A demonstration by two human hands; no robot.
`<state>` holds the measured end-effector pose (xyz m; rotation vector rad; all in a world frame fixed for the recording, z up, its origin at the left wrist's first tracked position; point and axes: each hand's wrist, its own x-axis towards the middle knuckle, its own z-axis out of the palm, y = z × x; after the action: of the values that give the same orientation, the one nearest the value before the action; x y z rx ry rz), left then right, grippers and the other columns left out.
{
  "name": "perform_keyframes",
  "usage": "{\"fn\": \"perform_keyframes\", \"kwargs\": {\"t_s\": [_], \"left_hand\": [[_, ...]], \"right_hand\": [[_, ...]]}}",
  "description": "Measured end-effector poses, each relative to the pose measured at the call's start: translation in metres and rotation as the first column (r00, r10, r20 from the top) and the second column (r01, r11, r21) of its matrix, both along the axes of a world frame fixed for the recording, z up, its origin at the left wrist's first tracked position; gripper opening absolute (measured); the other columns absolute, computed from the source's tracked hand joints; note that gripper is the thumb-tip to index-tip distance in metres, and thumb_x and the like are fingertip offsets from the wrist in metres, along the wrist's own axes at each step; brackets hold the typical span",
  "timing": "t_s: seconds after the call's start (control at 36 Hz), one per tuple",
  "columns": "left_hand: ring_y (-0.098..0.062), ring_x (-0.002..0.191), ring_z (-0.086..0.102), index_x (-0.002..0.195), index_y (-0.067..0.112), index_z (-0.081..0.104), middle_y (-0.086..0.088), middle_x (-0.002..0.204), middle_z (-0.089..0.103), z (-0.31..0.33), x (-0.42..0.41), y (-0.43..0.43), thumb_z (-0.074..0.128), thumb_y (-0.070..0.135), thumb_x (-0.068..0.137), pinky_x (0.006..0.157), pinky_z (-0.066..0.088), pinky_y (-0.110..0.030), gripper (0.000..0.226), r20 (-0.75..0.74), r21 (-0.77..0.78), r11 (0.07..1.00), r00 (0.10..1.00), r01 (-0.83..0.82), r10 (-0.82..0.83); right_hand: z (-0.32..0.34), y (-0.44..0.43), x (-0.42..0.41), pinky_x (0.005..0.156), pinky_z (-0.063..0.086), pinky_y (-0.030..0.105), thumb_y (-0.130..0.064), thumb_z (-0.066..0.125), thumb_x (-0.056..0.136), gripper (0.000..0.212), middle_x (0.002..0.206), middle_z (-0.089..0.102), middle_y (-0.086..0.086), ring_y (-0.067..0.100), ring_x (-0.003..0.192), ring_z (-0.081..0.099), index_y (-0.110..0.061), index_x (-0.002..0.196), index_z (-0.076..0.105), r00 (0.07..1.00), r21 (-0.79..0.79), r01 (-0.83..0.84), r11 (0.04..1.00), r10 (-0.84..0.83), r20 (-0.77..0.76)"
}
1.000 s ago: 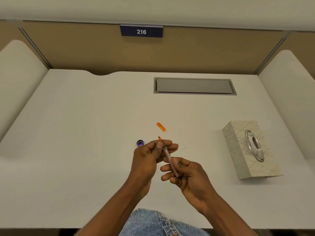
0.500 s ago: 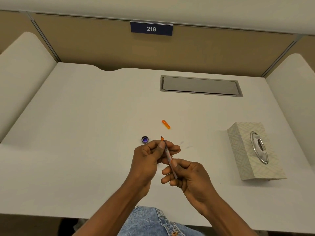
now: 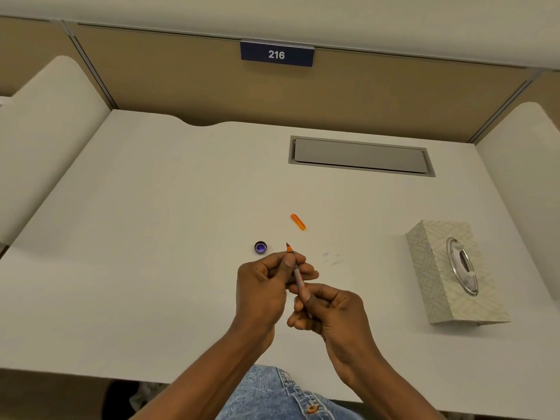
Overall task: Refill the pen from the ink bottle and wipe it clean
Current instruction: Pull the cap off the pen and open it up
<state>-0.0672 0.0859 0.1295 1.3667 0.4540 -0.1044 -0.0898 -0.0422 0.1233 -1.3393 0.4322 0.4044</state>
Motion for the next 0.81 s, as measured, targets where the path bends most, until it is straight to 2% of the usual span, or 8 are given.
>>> {"fn": "perform_keyframes", "kwargs": {"t_s": [0.14,0.28,0.36,0.42,0.53,0.64,0.69,0.81], "left_hand": [[-0.026,0.084,0.083,0.097,0.007,0.08,-0.01,0.085,0.083,-0.001,-0.004,-0.004,0.06,0.013,0.107,0.079,0.066,-0.034,0.023,-0.011,0.029,1.0,1.0,-0.007,0.008],[-0.027,0.086,0.083,0.095,0.009,0.079,-0.009,0.085,0.083,0.001,-0.004,-0.005,0.057,0.014,0.108,0.085,0.065,-0.044,0.026,-0.022,0.047,0.999,1.0,-0.009,0.01],[-0.027,0.09,0.083,0.1,0.004,0.077,-0.012,0.089,0.083,0.002,-0.003,-0.002,0.054,0.015,0.11,0.088,0.065,-0.046,0.026,-0.029,0.005,1.0,0.999,-0.026,0.026],[-0.028,0.093,0.083,0.104,0.002,0.075,-0.013,0.093,0.083,0.001,-0.002,0.001,0.052,0.015,0.111,0.092,0.064,-0.046,0.027,-0.027,-0.016,0.999,0.999,-0.038,0.037],[-0.029,0.097,0.083,0.106,0.003,0.075,-0.013,0.097,0.084,-0.001,-0.001,0.004,0.052,0.015,0.111,0.1,0.061,-0.051,0.027,-0.03,-0.041,0.999,0.999,-0.029,0.028],[-0.03,0.098,0.082,0.106,0.003,0.076,-0.014,0.098,0.084,-0.002,-0.003,0.002,0.052,0.014,0.11,0.104,0.06,-0.052,0.027,-0.031,-0.046,0.999,0.999,-0.023,0.022],[-0.029,0.098,0.082,0.105,0.003,0.076,-0.013,0.098,0.084,-0.002,-0.002,0.002,0.052,0.014,0.111,0.104,0.059,-0.053,0.027,-0.032,-0.038,0.999,0.999,-0.024,0.023],[-0.028,0.099,0.082,0.105,0.004,0.076,-0.011,0.099,0.085,-0.001,-0.001,0.002,0.051,0.015,0.111,0.104,0.06,-0.053,0.027,-0.03,-0.029,0.999,0.999,-0.014,0.013]], "right_hand": [[-0.004,0.003,-0.007,0.064,0.063,0.033,-0.009,0.069,0.099,0.015,0.075,0.073,0.018,0.029,0.06,0.07,-0.007,0.101,0.083,0.999,-0.025,0.043,0.999,-0.042,0.024],[-0.001,0.006,-0.009,0.067,0.063,0.033,-0.017,0.067,0.099,0.018,0.083,0.077,0.022,0.031,0.066,0.073,-0.013,0.099,0.085,0.999,0.051,0.044,0.998,-0.044,0.016],[0.001,0.004,-0.008,0.069,0.064,0.032,-0.031,0.064,0.1,0.029,0.088,0.078,0.025,0.033,0.07,0.075,-0.009,0.103,0.083,1.0,0.075,0.023,0.997,-0.022,-0.023],[0.0,0.001,-0.008,0.067,0.063,0.031,-0.033,0.059,0.103,0.037,0.089,0.079,0.025,0.033,0.069,0.075,-0.003,0.105,0.081,0.998,0.099,0.019,0.995,-0.013,-0.058],[-0.004,-0.003,-0.01,0.062,0.061,0.028,-0.024,0.064,0.1,0.028,0.085,0.078,0.023,0.029,0.065,0.072,-0.003,0.104,0.082,0.998,0.074,-0.015,0.997,0.019,-0.06],[-0.008,-0.005,-0.01,0.068,0.063,0.03,-0.011,0.075,0.093,0.014,0.088,0.079,0.025,0.03,0.067,0.072,-0.002,0.103,0.08,0.999,0.032,-0.003,0.999,0.004,-0.053],[-0.008,-0.004,-0.01,0.07,0.063,0.031,-0.009,0.078,0.09,0.016,0.089,0.079,0.025,0.03,0.068,0.072,-0.002,0.104,0.079,0.999,0.025,0.009,1.0,-0.008,-0.049],[-0.008,-0.001,-0.01,0.072,0.065,0.032,-0.029,0.071,0.092,0.03,0.09,0.08,0.023,0.031,0.07,0.075,-0.003,0.106,0.08,0.996,0.071,0.045,0.996,-0.038,-0.086]]}}
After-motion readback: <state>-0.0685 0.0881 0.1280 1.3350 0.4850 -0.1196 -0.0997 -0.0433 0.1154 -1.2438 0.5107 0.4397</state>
